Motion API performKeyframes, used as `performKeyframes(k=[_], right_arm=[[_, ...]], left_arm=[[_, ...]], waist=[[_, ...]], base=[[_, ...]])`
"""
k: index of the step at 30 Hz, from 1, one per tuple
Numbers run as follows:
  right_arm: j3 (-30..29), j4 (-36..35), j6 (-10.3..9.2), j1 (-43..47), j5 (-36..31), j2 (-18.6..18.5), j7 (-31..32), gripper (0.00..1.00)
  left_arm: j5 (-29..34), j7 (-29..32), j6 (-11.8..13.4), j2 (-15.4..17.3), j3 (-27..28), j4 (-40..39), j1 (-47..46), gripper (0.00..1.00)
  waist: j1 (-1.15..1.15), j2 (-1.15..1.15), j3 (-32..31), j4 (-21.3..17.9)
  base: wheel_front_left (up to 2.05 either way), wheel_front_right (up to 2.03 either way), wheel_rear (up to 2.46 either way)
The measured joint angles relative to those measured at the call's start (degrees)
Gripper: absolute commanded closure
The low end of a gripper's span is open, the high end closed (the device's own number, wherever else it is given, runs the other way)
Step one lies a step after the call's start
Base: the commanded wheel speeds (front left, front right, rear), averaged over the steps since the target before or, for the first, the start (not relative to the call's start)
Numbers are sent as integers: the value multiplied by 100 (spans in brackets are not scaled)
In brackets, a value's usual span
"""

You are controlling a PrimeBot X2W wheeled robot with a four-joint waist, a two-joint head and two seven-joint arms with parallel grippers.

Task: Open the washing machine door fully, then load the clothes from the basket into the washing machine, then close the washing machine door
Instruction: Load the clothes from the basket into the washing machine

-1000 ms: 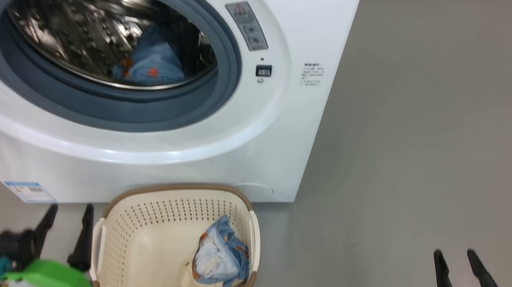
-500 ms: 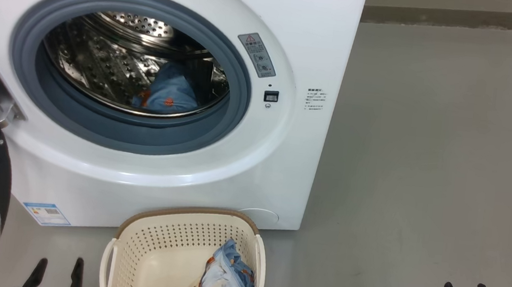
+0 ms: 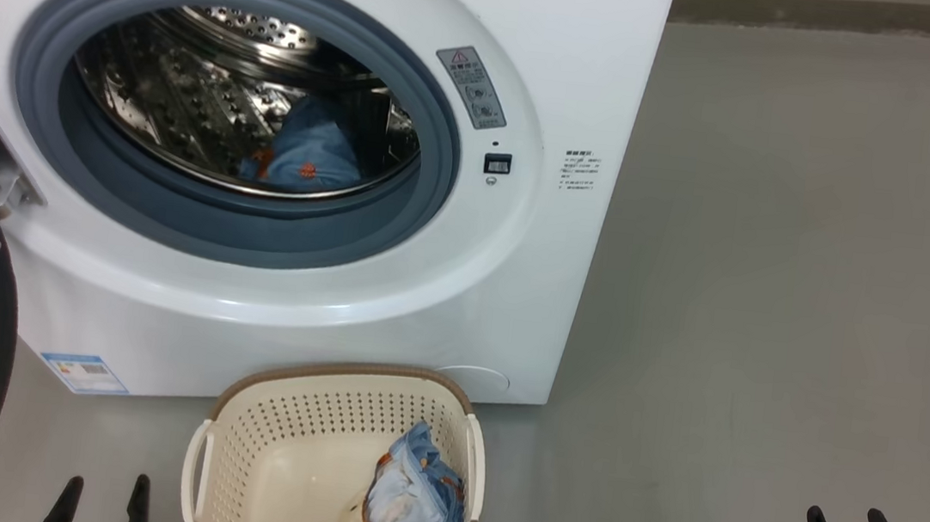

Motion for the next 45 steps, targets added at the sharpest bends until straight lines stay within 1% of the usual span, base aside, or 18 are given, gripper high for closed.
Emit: performKeyframes(k=[4, 8, 14, 22, 27, 33, 38, 45], right_arm=[[2, -27, 0, -144, -1, 18, 0, 0], [8, -110, 0, -376, -8, 77, 0, 0], [10, -171, 0, -689, -32, 140, 0, 0], [20, -237, 0, -1251, -71, 304, 0, 0], [49, -294, 0, -1655, -157, 369, -1, 0], [155, -367, 0, -2085, -165, 423, -1, 0], [259, -412, 0, -2249, -175, 438, -1, 0], [415, -445, 0, -2554, -212, 447, -1, 0]], left_arm=[[-12, 1, 0, -20, -89, 135, -131, 0], [-109, 0, 0, -36, -256, 403, -483, 0], [-264, 1, -3, -27, -747, 1111, -1120, 0], [-592, 1, -4, 55, -1791, 2223, -2245, 0], [-949, 1, -4, 183, -2591, 2915, -3071, 0], [-1397, 1, -3, 372, -3512, 3555, -3923, 0], [-1736, 1, -4, 456, -4258, 3911, -4515, 0], [-2442, 1, -4, 523, -5310, 4222, -5081, 0]], waist=[[0, 0, 144, 1], [0, 0, 338, -5], [0, 0, 737, -34], [0, 0, 1465, -102], [0, 0, 1996, -153], [0, 0, 2644, -243], [0, 0, 3149, -322], [0, 0, 3747, -419]], base=[[0, 0, 0], [0, 0, 0], [0, 0, 0], [0, 0, 0], [0, 0, 0], [0, 0, 0], [0, 0, 0], [0, 0, 0]])
